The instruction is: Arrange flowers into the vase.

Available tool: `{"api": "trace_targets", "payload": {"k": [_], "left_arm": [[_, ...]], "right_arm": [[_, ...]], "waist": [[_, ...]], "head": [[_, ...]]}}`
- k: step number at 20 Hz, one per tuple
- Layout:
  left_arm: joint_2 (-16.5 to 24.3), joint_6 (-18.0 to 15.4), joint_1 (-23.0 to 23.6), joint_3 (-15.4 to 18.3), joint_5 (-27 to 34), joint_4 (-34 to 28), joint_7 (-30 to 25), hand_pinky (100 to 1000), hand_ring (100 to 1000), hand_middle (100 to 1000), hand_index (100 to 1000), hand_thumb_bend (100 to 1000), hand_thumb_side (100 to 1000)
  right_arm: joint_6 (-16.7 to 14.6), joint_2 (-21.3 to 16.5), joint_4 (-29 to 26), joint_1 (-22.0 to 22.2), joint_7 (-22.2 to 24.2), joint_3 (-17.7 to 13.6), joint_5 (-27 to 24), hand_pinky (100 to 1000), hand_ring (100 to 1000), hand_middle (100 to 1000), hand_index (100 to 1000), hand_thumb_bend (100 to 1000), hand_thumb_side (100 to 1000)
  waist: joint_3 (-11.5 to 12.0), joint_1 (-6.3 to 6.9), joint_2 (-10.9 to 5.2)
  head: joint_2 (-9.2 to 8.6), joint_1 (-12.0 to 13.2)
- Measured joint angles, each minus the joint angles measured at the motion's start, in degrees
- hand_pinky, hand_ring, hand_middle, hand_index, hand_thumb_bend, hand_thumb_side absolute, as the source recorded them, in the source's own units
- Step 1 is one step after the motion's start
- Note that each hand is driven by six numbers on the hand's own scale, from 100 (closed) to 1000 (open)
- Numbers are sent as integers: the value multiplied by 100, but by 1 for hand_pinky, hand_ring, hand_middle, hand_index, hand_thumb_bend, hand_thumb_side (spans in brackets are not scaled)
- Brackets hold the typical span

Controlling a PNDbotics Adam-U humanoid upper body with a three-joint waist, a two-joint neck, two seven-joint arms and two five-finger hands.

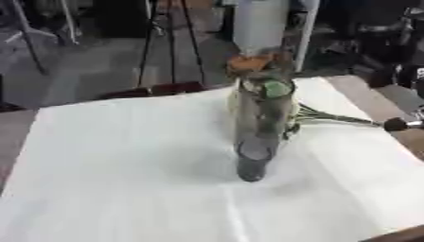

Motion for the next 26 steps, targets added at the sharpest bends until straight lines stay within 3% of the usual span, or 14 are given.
{"api": "trace_targets", "payload": {"k": [9, 15, 26], "left_arm": [[-73, -18, 40, -1, 50, 0, 52, 697, 669, 660, 833, 507, 965], [-153, -35, 44, -1, 84, 0, 104, 697, 669, 658, 832, 507, 965], [-215, -32, 76, -37, 147, 1, 96, 698, 669, 659, 833, 507, 966]], "right_arm": [[-1, -10, 19, -110, -1, 24, 126, 824, 751, 695, 821, 1000, 390], [-27, -55, 148, -474, -27, 91, 301, 822, 750, 693, 817, 985, 363], [-113, -50, 1414, -1538, -113, 215, 1148, 820, 752, 696, 816, 963, 343]], "waist": [[76, 133, 171], [349, 189, 338], [765, 245, 375]], "head": [[125, 44], [156, 42], [170, -45]]}}
